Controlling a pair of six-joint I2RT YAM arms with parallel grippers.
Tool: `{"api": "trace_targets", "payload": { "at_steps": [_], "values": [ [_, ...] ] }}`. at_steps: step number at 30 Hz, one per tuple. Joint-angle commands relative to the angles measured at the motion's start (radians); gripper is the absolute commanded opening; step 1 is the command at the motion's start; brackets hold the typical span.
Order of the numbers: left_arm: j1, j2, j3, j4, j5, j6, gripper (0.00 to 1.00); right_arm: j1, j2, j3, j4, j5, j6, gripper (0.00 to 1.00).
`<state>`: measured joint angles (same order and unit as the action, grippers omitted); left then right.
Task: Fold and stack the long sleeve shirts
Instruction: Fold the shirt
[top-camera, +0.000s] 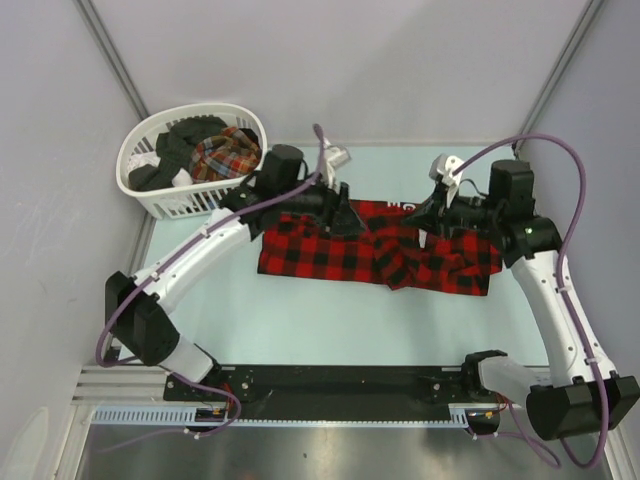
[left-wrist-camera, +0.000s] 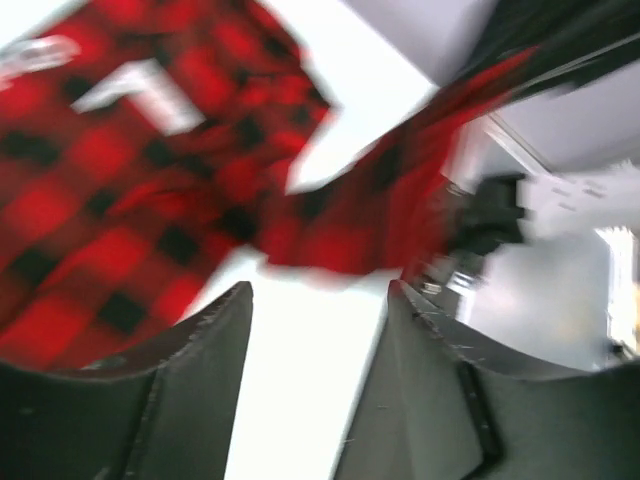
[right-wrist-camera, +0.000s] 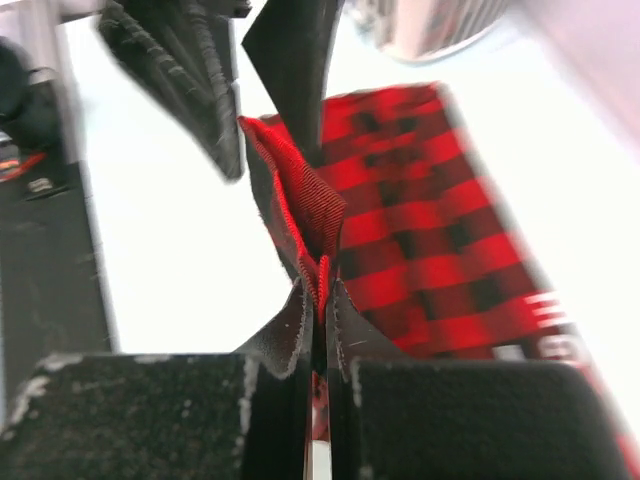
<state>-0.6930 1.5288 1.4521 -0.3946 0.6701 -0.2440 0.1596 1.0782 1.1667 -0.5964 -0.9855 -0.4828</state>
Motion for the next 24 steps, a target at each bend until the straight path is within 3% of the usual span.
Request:
{"api": "trace_targets", "payload": {
  "at_steps": [1, 6, 10, 18, 24],
  "values": [
    [0.173, -0.039, -0.094, 0.008, 0.046, 0.070, 0.64, -0.064, 0.089, 0.175, 0.050, 0.045, -0.117, 0.00],
    [0.240, -0.006, -0.151, -0.059, -0.058, 0.268, 0.65, -0.152, 0.248, 0.391, 0.053, 0.068, -0.221, 0.00],
    [0.259, 0.075, -0.197, -0.070, -0.124, 0.313, 0.63, -0.212, 0.379, 0.501, 0.067, 0.111, -0.283, 0.00],
    [0.308, 0.175, -0.289, 0.022, -0.208, 0.310, 0.59, -0.239, 0.486, 0.544, 0.134, 0.240, -0.373, 0.00],
    [0.332, 0.281, -0.283, 0.031, -0.253, 0.308, 0.50, -0.265, 0.516, 0.567, 0.311, 0.228, -0.289, 0.00]
  ]
}}
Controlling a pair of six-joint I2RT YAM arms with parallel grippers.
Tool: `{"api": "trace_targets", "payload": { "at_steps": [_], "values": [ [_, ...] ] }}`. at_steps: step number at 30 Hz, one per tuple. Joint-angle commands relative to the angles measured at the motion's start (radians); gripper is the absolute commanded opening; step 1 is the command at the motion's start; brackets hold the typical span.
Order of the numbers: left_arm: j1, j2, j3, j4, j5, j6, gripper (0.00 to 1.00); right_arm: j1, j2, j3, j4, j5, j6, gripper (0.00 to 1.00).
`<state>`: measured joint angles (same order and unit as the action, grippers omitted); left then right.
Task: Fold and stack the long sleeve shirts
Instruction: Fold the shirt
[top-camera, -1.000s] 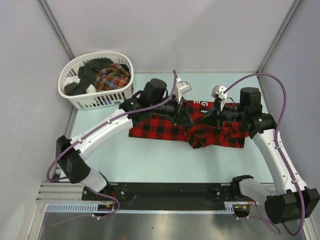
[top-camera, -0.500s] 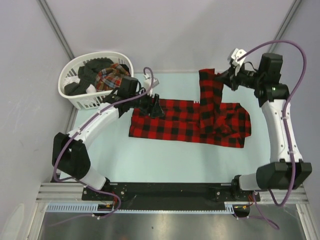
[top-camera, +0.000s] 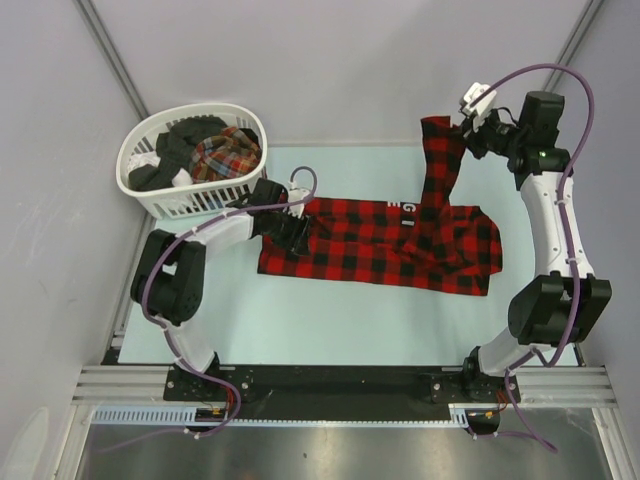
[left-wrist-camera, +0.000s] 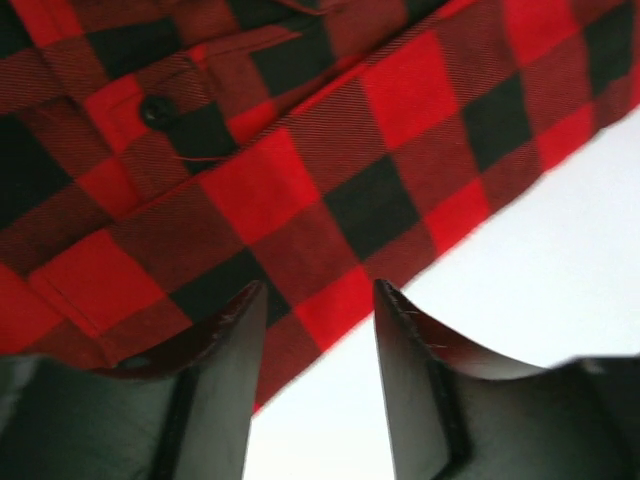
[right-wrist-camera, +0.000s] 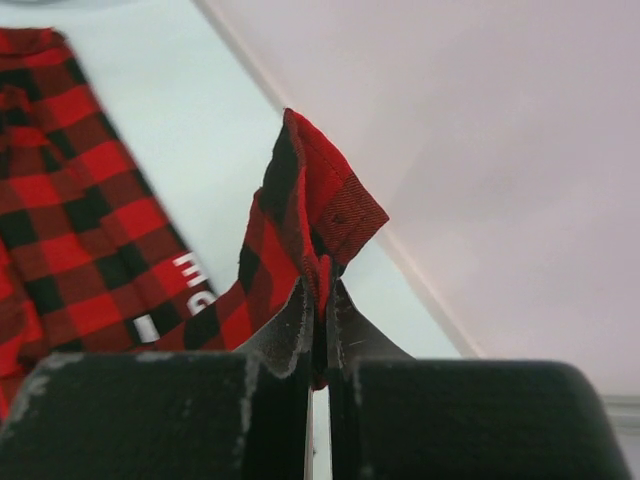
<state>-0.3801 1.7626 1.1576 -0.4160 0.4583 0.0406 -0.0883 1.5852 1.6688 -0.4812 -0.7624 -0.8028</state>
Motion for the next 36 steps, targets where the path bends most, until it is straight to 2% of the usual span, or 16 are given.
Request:
{"api": "trace_targets", "payload": {
  "at_steps": [1, 8, 12, 16, 20, 26, 36],
  "values": [
    [0.023, 0.058, 0.011, 0.054, -0.052, 0.021, 0.49, -0.019, 0.021, 0.068, 0.219, 0.005, 0.043, 0.00],
    [0.035, 0.112, 0.019, 0.051, -0.047, -0.001, 0.45, -0.016, 0.090, 0.088, 0.363, 0.055, 0.054, 0.00],
    [0.037, 0.117, 0.025, 0.051, -0.050, -0.001, 0.45, -0.019, 0.114, 0.083, 0.358, 0.063, -0.053, 0.00],
    [0.040, 0.124, 0.028, 0.051, -0.047, -0.004, 0.44, -0.019, 0.145, 0.082, 0.395, 0.067, -0.088, 0.00],
    [0.040, 0.133, 0.033, 0.052, -0.041, -0.016, 0.43, 0.004, 0.185, 0.066, 0.505, 0.077, -0.128, 0.00],
    [0.044, 0.129, 0.033, 0.057, -0.030, -0.021, 0.43, 0.064, 0.283, 0.100, 0.581, 0.092, -0.188, 0.01],
    [0.063, 0.135, 0.031, 0.065, -0.003, -0.033, 0.51, 0.145, 0.351, 0.045, 0.631, 0.193, -0.257, 0.01]
  ]
}}
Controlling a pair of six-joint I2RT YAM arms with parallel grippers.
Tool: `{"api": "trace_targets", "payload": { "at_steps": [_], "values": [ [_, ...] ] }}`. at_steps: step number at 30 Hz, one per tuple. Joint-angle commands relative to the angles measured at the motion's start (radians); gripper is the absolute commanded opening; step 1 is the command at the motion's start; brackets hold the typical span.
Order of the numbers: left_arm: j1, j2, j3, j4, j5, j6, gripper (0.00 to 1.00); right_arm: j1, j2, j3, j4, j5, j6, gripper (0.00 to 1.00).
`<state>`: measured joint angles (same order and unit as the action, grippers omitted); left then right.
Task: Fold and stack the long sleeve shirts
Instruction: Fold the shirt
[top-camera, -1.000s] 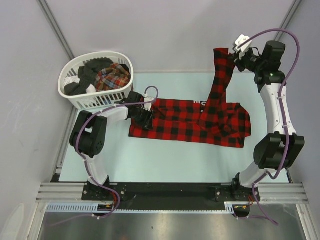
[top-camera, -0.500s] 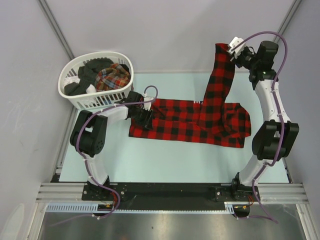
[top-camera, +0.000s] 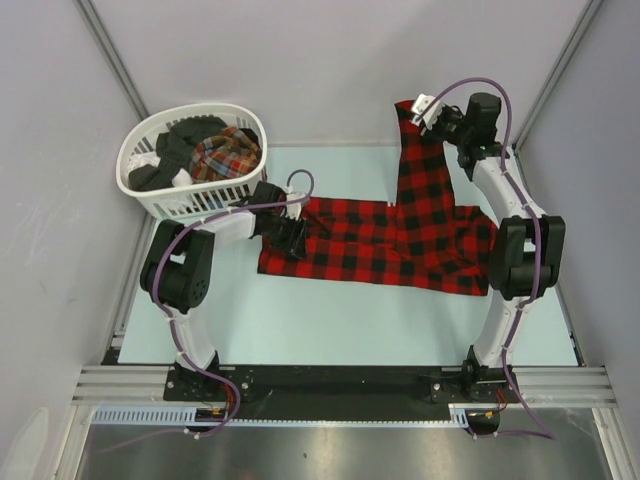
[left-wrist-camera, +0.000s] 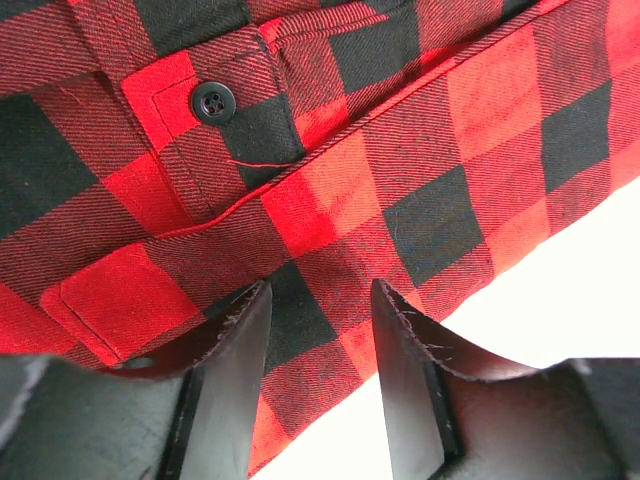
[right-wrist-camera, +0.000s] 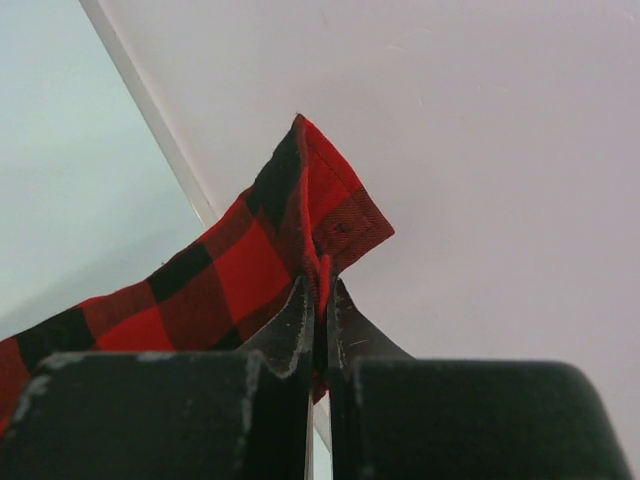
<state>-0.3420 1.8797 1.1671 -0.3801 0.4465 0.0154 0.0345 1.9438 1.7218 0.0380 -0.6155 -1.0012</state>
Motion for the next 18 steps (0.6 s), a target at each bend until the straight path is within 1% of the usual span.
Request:
{"api": "trace_targets", "payload": {
  "at_steps": [1, 6, 7, 10, 12, 14, 15, 16, 18],
  "values": [
    [0.027, 0.012, 0.017, 0.032, 0.017, -0.009, 0.52, 0.027, -0.008, -0.024, 0.118, 0.052, -0.071, 0.01],
    [0.040, -0.027, -0.012, 0.095, 0.083, -0.058, 0.56, 0.068, 0.037, -0.013, 0.122, 0.089, -0.070, 0.00],
    [0.043, -0.036, -0.017, 0.113, 0.089, -0.066, 0.58, 0.077, 0.038, -0.021, 0.122, 0.106, -0.076, 0.00],
    [0.057, -0.083, -0.024, 0.122, 0.109, -0.068, 0.63, 0.100, 0.037, -0.050, 0.138, 0.149, -0.100, 0.00],
    [0.067, -0.099, -0.017, 0.119, 0.123, -0.074, 0.65, 0.120, 0.044, -0.047, 0.102, 0.171, -0.100, 0.00],
    [0.078, -0.108, -0.009, 0.115, 0.132, -0.077, 0.68, 0.158, 0.046, -0.036, 0.059, 0.235, -0.088, 0.00],
    [0.083, -0.114, -0.007, 0.116, 0.152, -0.078, 0.73, 0.174, 0.040, -0.039, 0.036, 0.264, -0.076, 0.00],
    [0.089, -0.120, -0.009, 0.131, 0.158, -0.083, 0.79, 0.192, 0.034, -0.042, 0.028, 0.326, -0.041, 0.00],
    [0.110, -0.145, -0.018, 0.153, 0.176, -0.103, 0.81, 0.238, 0.024, -0.045, -0.007, 0.385, 0.007, 0.00]
  ]
}}
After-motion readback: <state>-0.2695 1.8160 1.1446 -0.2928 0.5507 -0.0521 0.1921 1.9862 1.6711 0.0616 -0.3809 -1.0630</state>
